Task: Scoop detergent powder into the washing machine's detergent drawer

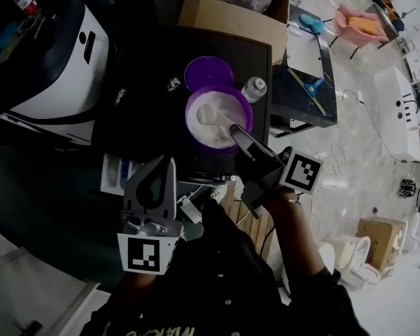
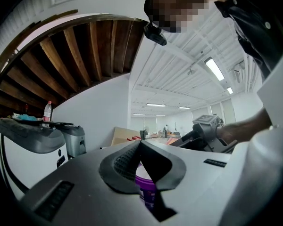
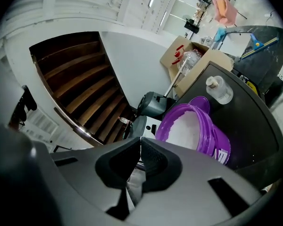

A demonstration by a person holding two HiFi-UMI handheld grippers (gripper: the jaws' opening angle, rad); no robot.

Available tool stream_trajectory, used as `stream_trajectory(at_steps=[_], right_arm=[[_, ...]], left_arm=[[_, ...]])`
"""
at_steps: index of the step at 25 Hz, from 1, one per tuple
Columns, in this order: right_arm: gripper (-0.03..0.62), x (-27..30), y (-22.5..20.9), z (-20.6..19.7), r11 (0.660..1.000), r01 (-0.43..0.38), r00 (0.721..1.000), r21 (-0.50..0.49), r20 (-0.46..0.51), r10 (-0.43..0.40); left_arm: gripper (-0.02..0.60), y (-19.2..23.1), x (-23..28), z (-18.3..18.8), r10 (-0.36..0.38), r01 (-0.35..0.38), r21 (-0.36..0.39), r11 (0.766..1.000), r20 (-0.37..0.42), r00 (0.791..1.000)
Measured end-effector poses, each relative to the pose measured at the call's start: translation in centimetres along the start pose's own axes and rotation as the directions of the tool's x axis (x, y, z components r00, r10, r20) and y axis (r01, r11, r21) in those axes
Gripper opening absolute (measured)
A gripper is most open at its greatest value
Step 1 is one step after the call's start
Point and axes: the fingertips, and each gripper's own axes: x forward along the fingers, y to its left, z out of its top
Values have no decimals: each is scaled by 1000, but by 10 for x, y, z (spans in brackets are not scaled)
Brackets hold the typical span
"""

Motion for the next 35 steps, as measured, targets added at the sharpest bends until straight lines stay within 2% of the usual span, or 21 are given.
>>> stream_trajectory(at_steps=[7, 15, 24, 35], right_arm=[[31, 12, 21, -17, 999, -44, 998, -20, -56, 43], [31, 45, 55, -69, 991, -131, 974, 1, -184, 129], [31, 83, 67, -147, 986, -166, 925, 26, -341, 165], [31, 122, 75, -208, 983, -181, 873, 11, -458, 166]], left_arm=[[15, 10, -10, -1, 43, -43, -2, 999, 4, 999], [15, 41, -50, -1, 168, -168, 1, 986, -2, 986], [15, 79, -115, -10, 333, -332, 11, 943, -35, 942], [15, 108, -169, -15, 460, -460, 7, 888, -53, 886]])
